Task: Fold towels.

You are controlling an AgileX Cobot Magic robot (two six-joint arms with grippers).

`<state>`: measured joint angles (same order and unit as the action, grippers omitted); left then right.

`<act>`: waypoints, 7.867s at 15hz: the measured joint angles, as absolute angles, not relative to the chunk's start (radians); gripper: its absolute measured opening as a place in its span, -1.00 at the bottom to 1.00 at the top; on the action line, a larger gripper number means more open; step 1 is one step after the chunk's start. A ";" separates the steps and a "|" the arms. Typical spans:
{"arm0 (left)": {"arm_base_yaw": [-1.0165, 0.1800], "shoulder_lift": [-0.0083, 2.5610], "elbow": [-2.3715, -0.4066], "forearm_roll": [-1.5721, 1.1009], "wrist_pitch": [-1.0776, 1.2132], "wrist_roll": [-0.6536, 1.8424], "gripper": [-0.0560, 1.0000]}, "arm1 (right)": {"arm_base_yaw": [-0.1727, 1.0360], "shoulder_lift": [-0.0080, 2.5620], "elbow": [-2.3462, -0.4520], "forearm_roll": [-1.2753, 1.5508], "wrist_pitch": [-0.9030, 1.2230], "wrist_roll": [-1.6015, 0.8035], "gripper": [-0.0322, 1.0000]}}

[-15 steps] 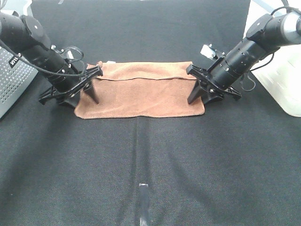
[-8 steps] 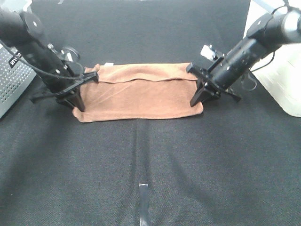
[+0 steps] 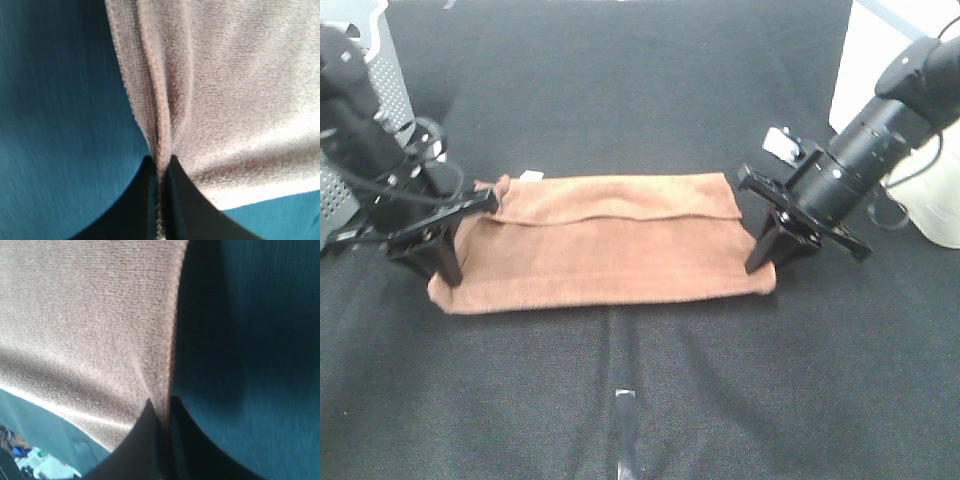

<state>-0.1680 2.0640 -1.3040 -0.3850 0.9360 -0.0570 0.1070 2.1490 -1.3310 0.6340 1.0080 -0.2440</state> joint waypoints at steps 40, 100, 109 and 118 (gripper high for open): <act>-0.141 2.390 -1.780 -0.408 0.796 -0.133 -0.74 | 0.107 2.398 -1.955 0.530 1.049 -0.181 0.74; -0.307 1.793 -1.793 0.012 1.208 -0.147 0.58 | 0.148 1.952 -1.780 0.386 1.207 -0.153 0.74; -0.308 0.925 -0.910 0.019 1.168 -0.173 0.58 | 0.148 1.129 -0.908 0.304 1.139 -0.152 0.74; -0.308 0.176 -0.541 -0.018 1.082 -0.048 0.54 | 0.148 0.162 -0.510 0.195 1.072 -0.174 0.74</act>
